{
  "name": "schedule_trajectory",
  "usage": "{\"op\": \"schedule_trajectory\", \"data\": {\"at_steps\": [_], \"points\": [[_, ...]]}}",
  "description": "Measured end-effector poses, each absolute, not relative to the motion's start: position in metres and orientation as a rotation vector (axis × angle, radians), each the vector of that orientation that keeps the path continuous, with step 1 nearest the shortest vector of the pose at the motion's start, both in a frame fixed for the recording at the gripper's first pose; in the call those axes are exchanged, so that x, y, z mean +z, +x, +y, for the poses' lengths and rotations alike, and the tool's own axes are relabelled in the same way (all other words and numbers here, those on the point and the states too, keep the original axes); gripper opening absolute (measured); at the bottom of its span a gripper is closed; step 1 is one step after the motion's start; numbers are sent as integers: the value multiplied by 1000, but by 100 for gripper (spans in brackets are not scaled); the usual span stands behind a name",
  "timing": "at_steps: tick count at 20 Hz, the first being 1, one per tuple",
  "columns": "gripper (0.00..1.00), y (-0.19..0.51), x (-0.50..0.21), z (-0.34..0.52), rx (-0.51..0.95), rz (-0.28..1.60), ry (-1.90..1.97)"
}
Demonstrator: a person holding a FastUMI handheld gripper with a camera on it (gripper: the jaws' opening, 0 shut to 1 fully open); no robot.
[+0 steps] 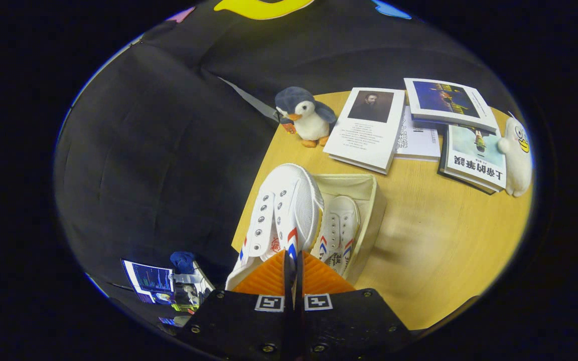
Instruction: Open the storage box then place both shoes into the box .Put the left shoe in first, then the right shoe, with the right side of both shoes facing outward in a uniform manner.
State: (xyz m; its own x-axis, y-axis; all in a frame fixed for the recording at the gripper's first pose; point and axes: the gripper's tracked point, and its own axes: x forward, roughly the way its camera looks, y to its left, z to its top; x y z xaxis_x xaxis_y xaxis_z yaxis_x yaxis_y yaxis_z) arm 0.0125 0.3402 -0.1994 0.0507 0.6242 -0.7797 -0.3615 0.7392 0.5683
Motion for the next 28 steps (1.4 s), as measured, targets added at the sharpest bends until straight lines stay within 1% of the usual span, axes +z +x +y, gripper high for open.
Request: {"op": "schedule_trajectory", "data": {"at_steps": [5, 10, 15, 18, 19, 20, 21, 22, 25, 27, 28], "points": [[1, 7, -223, 361, 763, 1357, 185], [1, 3, -230, 369, 779, 1364, 141], [1, 12, -232, 366, 766, 1329, 85], [1, 11, -210, 389, 811, 1311, 232], [2, 17, -205, 382, 794, 1297, 204], [9, 31, -204, 372, 791, 1258, 160], [30, 37, -204, 370, 788, 1233, 124], [31, 33, -203, 372, 789, 1223, 116], [31, 29, -199, 364, 784, 1224, 131], [37, 31, -198, 358, 775, 1209, 126], [37, 34, -195, 353, 770, 1190, 116]]}}
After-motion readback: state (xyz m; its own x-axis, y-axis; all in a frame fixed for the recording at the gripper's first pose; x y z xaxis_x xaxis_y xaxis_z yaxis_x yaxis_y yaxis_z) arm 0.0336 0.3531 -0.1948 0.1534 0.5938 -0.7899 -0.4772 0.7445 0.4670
